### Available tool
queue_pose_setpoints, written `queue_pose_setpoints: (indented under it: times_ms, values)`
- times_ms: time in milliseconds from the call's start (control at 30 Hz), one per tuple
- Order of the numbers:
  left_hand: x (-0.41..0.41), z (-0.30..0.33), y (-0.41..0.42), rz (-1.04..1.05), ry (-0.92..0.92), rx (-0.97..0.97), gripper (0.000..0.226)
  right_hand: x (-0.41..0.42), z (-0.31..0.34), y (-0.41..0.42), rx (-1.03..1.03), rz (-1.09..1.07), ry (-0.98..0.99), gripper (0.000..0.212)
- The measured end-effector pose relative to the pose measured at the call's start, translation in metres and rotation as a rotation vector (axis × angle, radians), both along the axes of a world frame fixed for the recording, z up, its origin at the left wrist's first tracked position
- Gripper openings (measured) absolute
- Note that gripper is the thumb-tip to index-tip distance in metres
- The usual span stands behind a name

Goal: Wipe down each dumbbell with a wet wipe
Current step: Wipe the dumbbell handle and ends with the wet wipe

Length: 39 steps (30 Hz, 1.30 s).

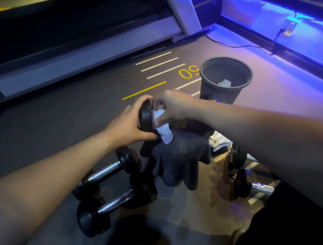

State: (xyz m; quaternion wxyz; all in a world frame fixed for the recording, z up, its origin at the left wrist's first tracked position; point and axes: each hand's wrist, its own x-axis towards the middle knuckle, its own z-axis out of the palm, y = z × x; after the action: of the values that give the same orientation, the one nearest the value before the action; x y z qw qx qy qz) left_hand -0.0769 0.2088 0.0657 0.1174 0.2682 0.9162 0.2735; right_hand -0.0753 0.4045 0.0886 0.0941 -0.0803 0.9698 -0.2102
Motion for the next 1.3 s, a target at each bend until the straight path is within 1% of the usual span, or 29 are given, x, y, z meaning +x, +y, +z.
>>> queue_pose_setpoints:
  times_ms: [200,367,500,633,767,867,933,1067,1167,1300]
  values:
    - [-0.001,0.001,0.001,-0.006,-0.021,0.0,0.105,0.006,0.002,0.004,0.136,0.06,0.01,0.05]
    - [-0.001,0.0,0.001,-0.012,-0.011,-0.006,0.106,0.007,0.006,0.01,0.269,0.124,0.017,0.058]
    - [-0.001,0.0,0.002,-0.011,-0.008,-0.004,0.105,0.011,0.015,0.021,0.364,0.152,0.009,0.057]
    - [-0.001,0.002,0.002,-0.009,-0.021,0.003,0.104,0.016,0.019,0.035,0.346,0.121,-0.004,0.057]
    - [0.001,0.004,0.003,0.009,-0.023,-0.019,0.103,0.016,0.014,0.039,0.366,0.17,0.046,0.056]
    - [0.001,0.005,0.002,0.014,-0.036,-0.018,0.104,0.015,0.02,0.045,0.297,0.178,-0.016,0.071]
    - [0.002,0.005,0.002,0.02,-0.041,-0.02,0.103,0.017,0.029,0.049,0.24,0.192,-0.018,0.08]
    - [0.003,0.004,0.003,0.02,-0.037,-0.019,0.103,0.021,0.026,0.042,0.281,0.248,-0.017,0.088]
    - [0.003,0.003,0.003,0.018,-0.035,-0.018,0.103,0.019,0.011,0.032,0.363,0.24,-0.006,0.082]
    - [0.004,0.003,0.002,0.015,-0.041,-0.012,0.104,0.012,0.004,0.024,0.376,0.22,0.034,0.069]
